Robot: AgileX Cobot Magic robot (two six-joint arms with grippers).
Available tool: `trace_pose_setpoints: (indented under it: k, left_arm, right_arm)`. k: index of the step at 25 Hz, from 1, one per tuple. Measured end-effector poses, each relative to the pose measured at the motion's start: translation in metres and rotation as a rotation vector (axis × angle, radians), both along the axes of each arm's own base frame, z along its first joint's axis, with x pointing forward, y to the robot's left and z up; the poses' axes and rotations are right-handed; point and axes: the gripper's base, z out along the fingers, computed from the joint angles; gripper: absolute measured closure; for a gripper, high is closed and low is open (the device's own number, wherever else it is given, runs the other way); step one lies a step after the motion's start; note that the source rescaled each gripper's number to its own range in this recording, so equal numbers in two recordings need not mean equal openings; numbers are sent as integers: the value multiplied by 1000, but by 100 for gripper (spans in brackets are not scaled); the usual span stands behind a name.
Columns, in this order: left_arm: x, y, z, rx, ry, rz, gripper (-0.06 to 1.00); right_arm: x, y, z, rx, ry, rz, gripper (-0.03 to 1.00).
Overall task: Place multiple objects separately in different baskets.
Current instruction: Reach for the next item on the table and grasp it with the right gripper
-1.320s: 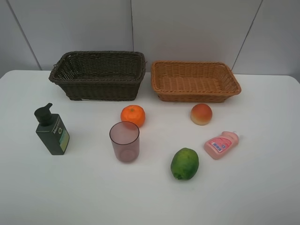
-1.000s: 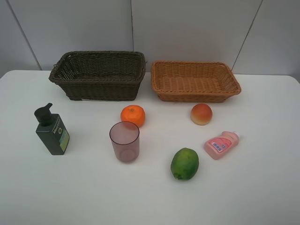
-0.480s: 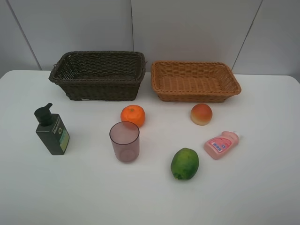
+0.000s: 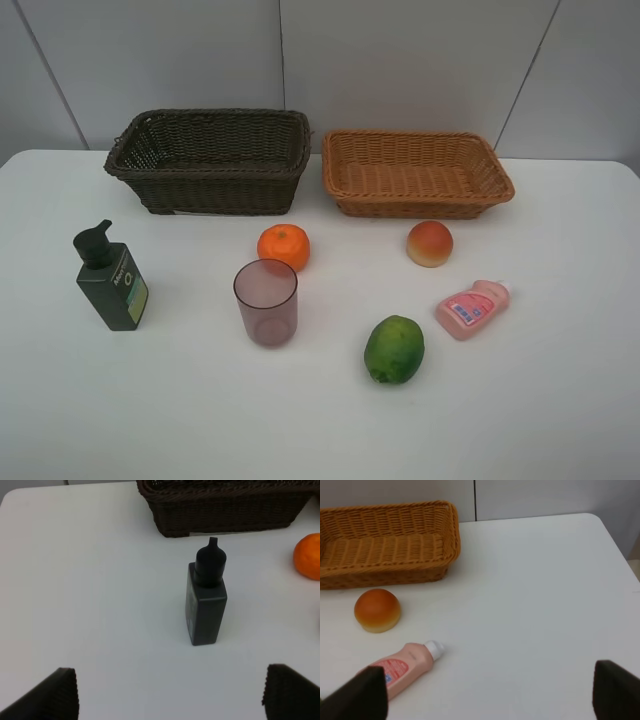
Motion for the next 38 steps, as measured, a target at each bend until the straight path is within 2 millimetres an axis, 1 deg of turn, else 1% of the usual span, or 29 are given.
trace_pose_setpoints:
  k: [9, 11, 13, 16, 20, 23, 26, 29, 32, 38]
  left_arm:
    - [0, 0, 0, 0, 0, 0, -2]
    - [0, 0, 0, 0, 0, 0, -2]
    - [0, 0, 0, 0, 0, 0, -2]
    - [0, 0, 0, 0, 0, 0, -2]
    - [0, 0, 0, 0, 0, 0, -2]
    - [0, 0, 0, 0, 0, 0, -2]
    - [0, 0, 0, 0, 0, 0, -2]
    - [0, 0, 0, 0, 0, 0, -2]
    - [0, 0, 0, 0, 0, 0, -2]
    - [0, 0, 0, 0, 0, 0, -2]
  right_arm:
    - [0, 0, 0, 2, 0, 1, 26]
    - [5, 1, 0, 14, 27, 8, 26]
    - [15, 0, 3, 22, 84, 10, 26]
    - [38, -1, 7, 35, 212, 11, 26]
    - [82, -4, 7, 51, 397, 11, 26]
    - [122, -4, 0, 87, 479, 23, 26]
    - [158, -3, -15, 109, 566, 42, 26]
    - [190, 12, -30, 87, 674, 125, 26]
    - [218, 32, -40, 65, 749, 208, 26]
    - [268, 64, -60, 36, 849, 282, 26]
